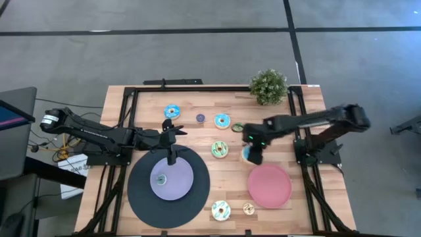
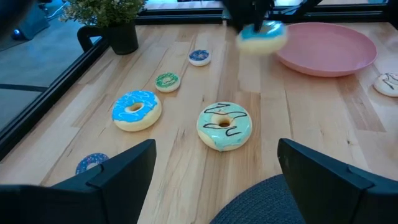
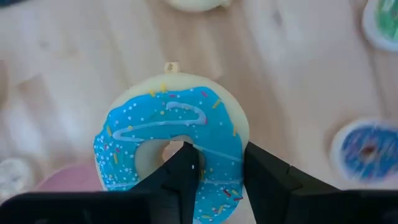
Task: Pick & Place donuts
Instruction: Put the bottom large blue donut on the pink plate
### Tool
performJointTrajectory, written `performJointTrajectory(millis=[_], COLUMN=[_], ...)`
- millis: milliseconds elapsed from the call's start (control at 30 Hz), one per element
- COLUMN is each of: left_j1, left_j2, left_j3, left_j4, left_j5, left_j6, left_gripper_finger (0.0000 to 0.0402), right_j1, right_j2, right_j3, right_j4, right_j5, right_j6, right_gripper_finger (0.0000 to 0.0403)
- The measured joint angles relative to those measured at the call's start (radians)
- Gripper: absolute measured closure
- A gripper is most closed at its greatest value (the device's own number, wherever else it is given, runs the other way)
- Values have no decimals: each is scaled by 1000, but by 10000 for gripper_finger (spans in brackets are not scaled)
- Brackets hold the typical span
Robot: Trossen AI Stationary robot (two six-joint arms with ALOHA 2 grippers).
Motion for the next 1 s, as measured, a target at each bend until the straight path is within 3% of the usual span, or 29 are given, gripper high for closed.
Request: performJointTrajectory(millis=[167,367,533,700,867,1000], left_j1=[0,0,0,0,0,0], left_j2=[0,0,0,0,0,0], left_j3=[0,0,0,0,0,0], left_j4=[0,1,1,1,1,1], left_j5=[0,1,1,1,1,1], left_j6=[-1,-4,-9,-9,-9,-9], left_gripper_finger=[72,72,72,72,72,72], right_j1=[172,481,716,867,941,947], right_j2=[-198,-328,-313,-225,-156,-134], right_j3=[-137,-248,-262,-262,-263,-263], right_j4=[-4,-9,-6,-9,-15,-13], right_j5=[85,219,287,289,284,285], right_j6=[334,796,1136,1387,1527,1539], right_gripper_finger=[294,294,294,294,294,294])
